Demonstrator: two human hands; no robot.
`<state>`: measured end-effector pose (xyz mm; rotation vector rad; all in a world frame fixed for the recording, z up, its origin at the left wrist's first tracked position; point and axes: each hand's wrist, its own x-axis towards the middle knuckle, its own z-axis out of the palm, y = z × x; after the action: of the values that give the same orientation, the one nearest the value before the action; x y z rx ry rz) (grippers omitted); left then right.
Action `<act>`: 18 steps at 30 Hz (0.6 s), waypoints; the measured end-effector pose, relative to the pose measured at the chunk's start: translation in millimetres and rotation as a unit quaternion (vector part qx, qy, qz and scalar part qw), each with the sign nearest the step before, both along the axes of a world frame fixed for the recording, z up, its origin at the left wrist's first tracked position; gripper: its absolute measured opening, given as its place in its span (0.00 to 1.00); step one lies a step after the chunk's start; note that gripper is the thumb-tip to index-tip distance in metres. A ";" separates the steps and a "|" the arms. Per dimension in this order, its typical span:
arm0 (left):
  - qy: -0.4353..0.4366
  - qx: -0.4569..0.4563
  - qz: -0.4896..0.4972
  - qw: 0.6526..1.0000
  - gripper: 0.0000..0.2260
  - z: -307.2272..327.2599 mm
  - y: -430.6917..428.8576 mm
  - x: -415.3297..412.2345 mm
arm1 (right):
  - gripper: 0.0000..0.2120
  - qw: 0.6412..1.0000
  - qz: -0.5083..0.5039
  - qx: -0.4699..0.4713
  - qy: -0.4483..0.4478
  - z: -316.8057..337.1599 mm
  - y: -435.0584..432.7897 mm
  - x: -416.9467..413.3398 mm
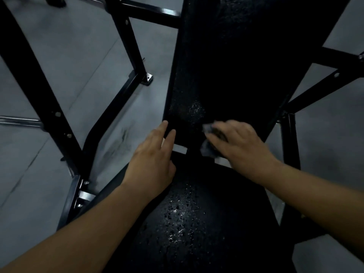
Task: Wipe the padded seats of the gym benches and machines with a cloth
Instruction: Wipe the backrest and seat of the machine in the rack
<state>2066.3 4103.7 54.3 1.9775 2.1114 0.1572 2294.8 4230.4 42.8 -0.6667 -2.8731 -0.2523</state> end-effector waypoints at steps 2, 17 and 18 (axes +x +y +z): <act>-0.003 0.002 0.005 1.000 0.33 0.3 -2.0 -2.5 | 0.21 0.997 -0.039 -0.016 0.065 3.5 7.1 -45.8; -0.040 -0.019 -0.028 0.999 0.18 -10.2 -14.9 18.0 | 0.07 0.989 -0.113 -0.093 0.017 -4.5 -28.2 -16.7; -0.046 -0.021 -0.031 0.998 0.19 -10.3 -13.0 22.4 | 0.07 0.990 -0.091 -0.107 -0.020 -13.9 -34.1 1.2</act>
<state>2088.7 4090.6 44.0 1.9699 1.9784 0.1867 2296.0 4196.3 28.9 -0.9741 -2.9050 0.0212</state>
